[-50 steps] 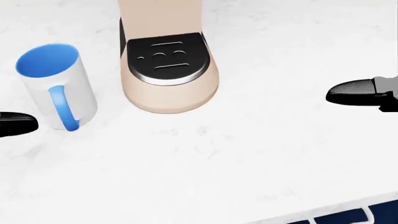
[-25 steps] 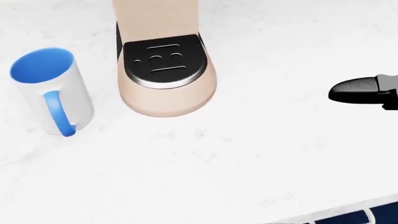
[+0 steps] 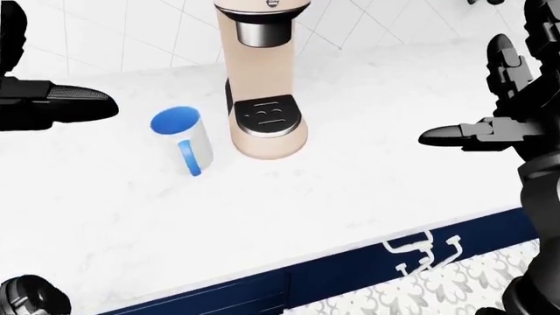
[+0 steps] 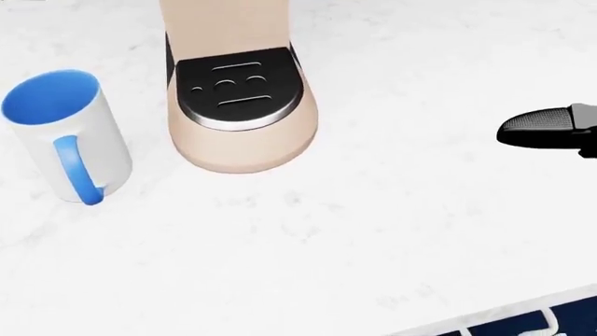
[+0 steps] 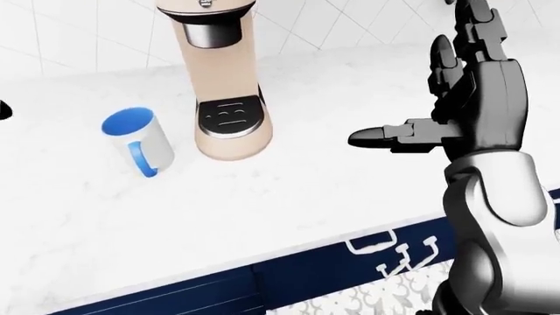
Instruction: Pick the mug from under the coffee machine dispenser and place it on the counter.
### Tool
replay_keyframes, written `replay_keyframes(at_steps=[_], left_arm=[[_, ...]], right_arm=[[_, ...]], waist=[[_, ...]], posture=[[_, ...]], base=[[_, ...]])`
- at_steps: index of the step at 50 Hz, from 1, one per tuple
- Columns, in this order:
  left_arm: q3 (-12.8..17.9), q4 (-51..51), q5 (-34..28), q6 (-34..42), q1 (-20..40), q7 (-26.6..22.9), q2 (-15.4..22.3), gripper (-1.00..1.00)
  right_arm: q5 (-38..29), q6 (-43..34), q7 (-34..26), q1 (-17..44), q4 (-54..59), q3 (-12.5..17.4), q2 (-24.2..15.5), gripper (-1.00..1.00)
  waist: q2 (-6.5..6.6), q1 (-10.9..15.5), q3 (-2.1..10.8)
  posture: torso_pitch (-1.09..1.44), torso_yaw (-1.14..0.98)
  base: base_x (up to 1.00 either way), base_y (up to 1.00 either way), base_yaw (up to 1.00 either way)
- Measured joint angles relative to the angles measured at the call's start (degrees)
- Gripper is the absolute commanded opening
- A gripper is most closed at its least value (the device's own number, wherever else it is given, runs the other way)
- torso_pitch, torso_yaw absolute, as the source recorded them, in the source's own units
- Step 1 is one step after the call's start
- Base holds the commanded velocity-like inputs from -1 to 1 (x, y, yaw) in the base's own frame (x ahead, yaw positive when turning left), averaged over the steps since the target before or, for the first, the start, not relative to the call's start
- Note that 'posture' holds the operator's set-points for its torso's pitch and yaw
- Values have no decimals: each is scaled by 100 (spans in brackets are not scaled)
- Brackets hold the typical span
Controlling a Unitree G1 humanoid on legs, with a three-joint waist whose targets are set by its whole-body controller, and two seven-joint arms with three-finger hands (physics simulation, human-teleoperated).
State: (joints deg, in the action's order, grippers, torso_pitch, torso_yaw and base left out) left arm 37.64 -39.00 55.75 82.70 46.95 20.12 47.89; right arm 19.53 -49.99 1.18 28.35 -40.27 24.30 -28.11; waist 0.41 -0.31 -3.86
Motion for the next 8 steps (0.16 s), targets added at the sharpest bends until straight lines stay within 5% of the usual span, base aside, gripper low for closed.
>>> replay_keyframes(at_steps=[8], left_arm=[[-348,474,1942,-1641,-902,1332,1520,100]], right_arm=[[9,-2,19,15,5,15,-22,100]], waist=[[66,-4,-5]], posture=[[0,0]], base=[[0,0,0]])
